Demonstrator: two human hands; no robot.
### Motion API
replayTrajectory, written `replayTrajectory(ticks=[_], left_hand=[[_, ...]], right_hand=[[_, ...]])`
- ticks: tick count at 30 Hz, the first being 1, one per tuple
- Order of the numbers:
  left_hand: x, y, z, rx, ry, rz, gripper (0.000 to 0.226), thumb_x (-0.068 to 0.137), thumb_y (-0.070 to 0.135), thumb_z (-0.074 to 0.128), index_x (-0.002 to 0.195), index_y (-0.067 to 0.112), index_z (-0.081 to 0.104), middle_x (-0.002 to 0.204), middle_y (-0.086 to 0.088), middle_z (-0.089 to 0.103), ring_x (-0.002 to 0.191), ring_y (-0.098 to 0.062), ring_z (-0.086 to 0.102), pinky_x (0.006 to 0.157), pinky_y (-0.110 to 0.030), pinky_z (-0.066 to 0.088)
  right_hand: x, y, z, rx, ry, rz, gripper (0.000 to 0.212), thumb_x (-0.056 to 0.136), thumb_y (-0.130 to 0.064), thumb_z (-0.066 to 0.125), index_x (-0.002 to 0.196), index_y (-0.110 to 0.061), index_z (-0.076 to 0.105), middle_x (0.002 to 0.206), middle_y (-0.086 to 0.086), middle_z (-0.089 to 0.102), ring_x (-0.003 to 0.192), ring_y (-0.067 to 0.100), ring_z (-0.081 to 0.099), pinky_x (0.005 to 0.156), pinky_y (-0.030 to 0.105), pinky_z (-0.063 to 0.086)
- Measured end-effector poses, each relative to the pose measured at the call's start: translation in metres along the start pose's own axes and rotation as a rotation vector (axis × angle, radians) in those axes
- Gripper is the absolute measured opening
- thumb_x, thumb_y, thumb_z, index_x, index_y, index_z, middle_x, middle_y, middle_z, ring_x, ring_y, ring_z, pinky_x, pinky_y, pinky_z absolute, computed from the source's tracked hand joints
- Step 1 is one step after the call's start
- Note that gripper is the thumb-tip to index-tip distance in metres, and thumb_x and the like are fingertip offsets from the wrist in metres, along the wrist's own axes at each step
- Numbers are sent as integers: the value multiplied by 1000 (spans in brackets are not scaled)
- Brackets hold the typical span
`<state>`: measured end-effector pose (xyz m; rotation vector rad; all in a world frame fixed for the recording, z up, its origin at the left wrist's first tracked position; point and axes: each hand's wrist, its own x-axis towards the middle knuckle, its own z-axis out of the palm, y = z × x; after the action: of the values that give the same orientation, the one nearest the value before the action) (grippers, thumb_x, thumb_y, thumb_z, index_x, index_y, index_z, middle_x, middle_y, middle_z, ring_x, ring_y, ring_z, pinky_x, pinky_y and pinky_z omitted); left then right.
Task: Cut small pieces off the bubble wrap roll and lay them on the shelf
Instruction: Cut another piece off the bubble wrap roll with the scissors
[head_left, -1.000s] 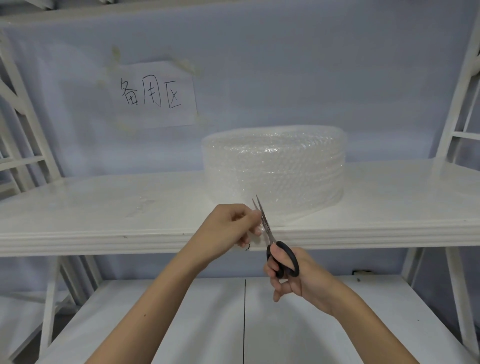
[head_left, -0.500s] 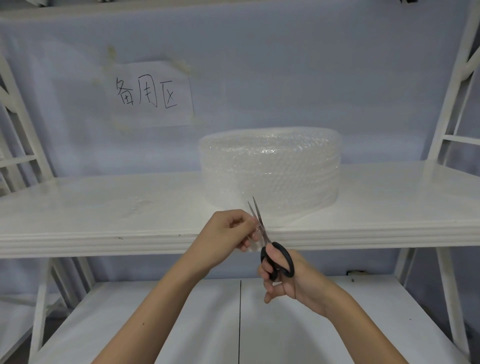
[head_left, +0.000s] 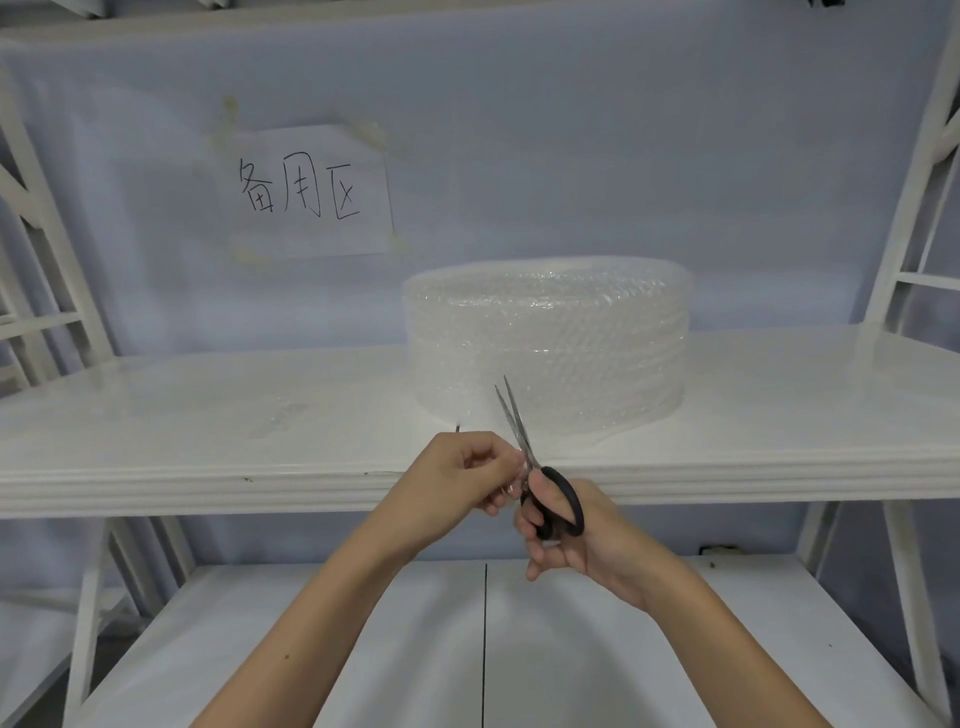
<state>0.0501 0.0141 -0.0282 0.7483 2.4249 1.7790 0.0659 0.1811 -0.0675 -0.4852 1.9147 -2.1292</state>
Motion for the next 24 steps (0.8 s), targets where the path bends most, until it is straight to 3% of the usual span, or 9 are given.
replayTrajectory(ticks=[5, 9, 13, 16, 18, 20, 24], left_hand=[[1, 1, -3, 12, -24, 9, 23, 97, 12, 56, 86, -3, 68, 66, 3, 64, 61, -11, 56, 60, -20, 49], [1, 2, -5, 24, -59, 7, 23, 97, 12, 55, 87, -5, 67, 68, 0, 64, 61, -10, 57, 60, -21, 49], [1, 3, -7, 37, -50, 1, 24, 97, 15, 56, 84, 0, 68, 68, 2, 65, 64, -14, 56, 62, -23, 50], [-1, 9, -12, 63, -39, -28, 38, 94, 41, 57, 81, 8, 73, 72, 2, 69, 65, -15, 58, 66, -26, 52], [2, 13, -15, 17, 39, -85, 62, 86, 65, 51, 87, 8, 73, 76, -5, 72, 63, -16, 60, 66, -27, 53], [8, 16, -18, -58, 152, -105, 72, 82, 75, 46, 88, 8, 72, 77, -8, 72, 62, -19, 61, 64, -30, 54], [14, 19, -12, -9, 241, -17, 47, 93, 51, 55, 85, 6, 69, 71, -2, 68, 62, -18, 60, 63, -31, 55]], right_hand=[[5, -7, -3, -49, 16, -15, 43, 80, -48, 62, 71, -7, 53, 63, 4, 51, 47, 16, 48, 55, 32, 54], [7, -10, -3, -81, 10, -32, 56, 75, -56, 68, 77, -2, 55, 63, 6, 51, 49, 16, 48, 56, 32, 55], [7, -9, -2, -80, 27, -43, 44, 80, -49, 63, 66, -8, 56, 63, 6, 50, 48, 16, 47, 55, 32, 54], [5, -7, -2, -47, 30, -34, 42, 77, -50, 64, 61, -13, 52, 63, 5, 51, 47, 16, 46, 54, 31, 53], [4, -7, -1, -43, 39, -27, 41, 79, -46, 63, 60, -13, 51, 63, 5, 51, 46, 16, 46, 54, 31, 53], [3, -8, 0, -42, 45, -26, 40, 80, -44, 61, 61, -12, 49, 62, 5, 50, 46, 16, 45, 54, 31, 53], [2, -7, 0, -41, 46, -28, 39, 80, -44, 61, 59, -13, 50, 62, 4, 50, 46, 15, 46, 55, 31, 53]])
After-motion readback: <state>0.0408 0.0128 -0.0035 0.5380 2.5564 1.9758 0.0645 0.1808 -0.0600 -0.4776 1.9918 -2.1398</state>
